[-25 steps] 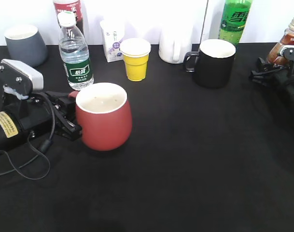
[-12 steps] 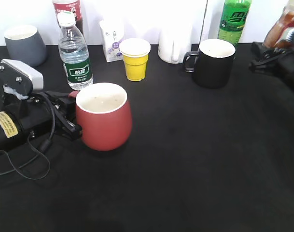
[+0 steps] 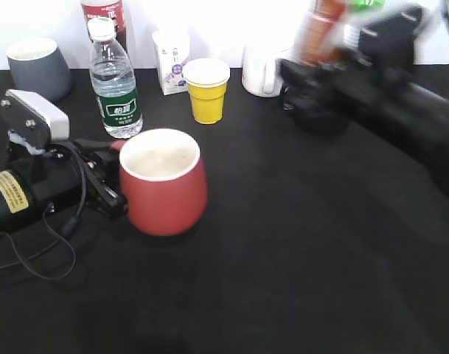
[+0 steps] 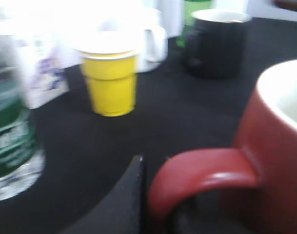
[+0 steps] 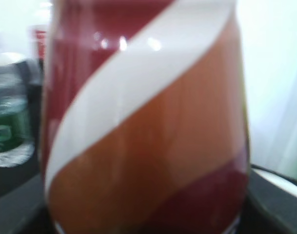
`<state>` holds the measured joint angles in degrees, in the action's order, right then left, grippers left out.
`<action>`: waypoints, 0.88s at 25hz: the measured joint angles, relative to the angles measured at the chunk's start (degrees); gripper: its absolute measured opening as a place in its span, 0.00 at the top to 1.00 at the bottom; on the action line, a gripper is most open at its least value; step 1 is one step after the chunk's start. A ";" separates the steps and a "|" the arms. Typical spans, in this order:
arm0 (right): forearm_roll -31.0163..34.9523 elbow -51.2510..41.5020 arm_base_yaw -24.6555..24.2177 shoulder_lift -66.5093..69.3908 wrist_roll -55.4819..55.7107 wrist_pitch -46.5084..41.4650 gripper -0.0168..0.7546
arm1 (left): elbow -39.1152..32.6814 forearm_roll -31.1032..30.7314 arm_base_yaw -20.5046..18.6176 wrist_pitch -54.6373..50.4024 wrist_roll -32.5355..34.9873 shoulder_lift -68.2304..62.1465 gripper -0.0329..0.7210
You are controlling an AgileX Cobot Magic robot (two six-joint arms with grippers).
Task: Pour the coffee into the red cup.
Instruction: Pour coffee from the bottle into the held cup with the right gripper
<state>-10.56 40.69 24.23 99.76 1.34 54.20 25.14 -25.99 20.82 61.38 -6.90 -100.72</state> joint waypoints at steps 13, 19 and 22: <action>-19.46 10.19 1.03 8.90 -6.19 -1.42 0.29 | 0.00 0.03 0.00 4.21 0.00 0.00 0.86; -19.91 10.19 1.03 8.90 -13.93 -0.64 0.29 | 0.00 0.63 0.00 4.21 0.00 0.00 0.85; -22.06 10.19 1.03 8.90 -16.55 -0.64 0.29 | 0.00 -1.83 0.00 4.21 0.00 0.00 0.85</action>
<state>-32.62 50.87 25.26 108.66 -15.21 53.56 25.14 -27.82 20.82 65.59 -6.90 -100.72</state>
